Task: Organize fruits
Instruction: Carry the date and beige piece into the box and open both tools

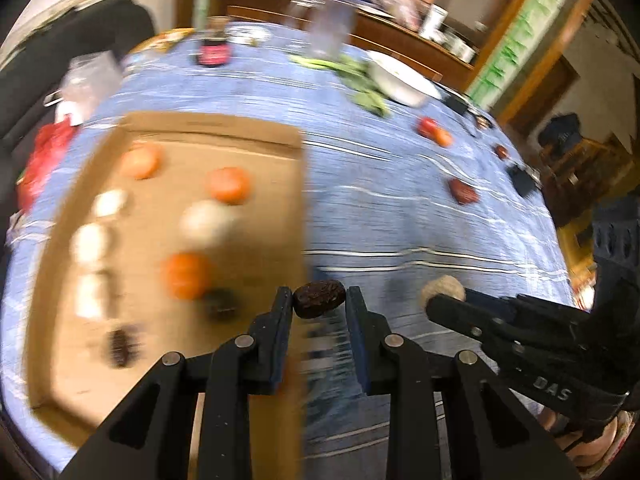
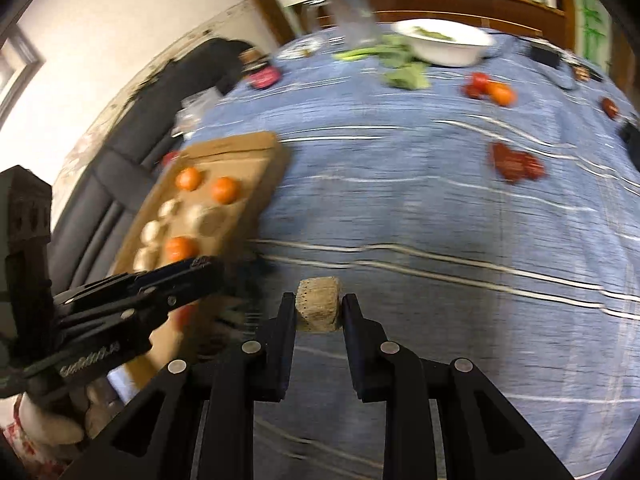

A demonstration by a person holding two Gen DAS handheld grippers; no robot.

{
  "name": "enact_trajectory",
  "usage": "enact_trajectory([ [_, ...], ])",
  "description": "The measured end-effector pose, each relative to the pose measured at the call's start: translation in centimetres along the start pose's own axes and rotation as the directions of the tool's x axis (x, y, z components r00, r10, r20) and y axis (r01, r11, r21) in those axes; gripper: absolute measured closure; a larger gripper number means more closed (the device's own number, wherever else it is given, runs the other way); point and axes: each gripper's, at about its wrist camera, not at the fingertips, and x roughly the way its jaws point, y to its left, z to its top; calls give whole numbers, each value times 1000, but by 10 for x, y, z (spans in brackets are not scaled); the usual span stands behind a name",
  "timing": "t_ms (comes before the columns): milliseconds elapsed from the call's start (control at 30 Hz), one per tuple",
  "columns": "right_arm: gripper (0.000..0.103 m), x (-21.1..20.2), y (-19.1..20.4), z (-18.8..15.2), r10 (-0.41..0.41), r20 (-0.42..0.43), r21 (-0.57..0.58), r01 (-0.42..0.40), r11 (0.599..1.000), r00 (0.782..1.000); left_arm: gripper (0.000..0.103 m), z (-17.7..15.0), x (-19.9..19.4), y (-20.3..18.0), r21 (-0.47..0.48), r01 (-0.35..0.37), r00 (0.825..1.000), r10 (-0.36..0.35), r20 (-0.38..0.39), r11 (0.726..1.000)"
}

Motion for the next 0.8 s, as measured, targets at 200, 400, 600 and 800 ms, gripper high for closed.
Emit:
enact_trajectory([
  [200,77,30,77,1,115,-58,-84,-120,989,992,77,-6,-23,67,-53,-101,995,101,3,993],
  [400,77,58,132,-12,155,-126,-130,-172,977,980,77,-14,-31,106,-32,-124,992,123,-26,992],
  [600,77,81,156,-24,79,-142,-186,-105,977,987,77,-19,-28,129,-32,-130,990,128,-63,991],
  [800,77,98,158,-32,29,-167,-182,-59,981,986,77,-25,-21,139,-30,-128,987,125,-99,991],
])
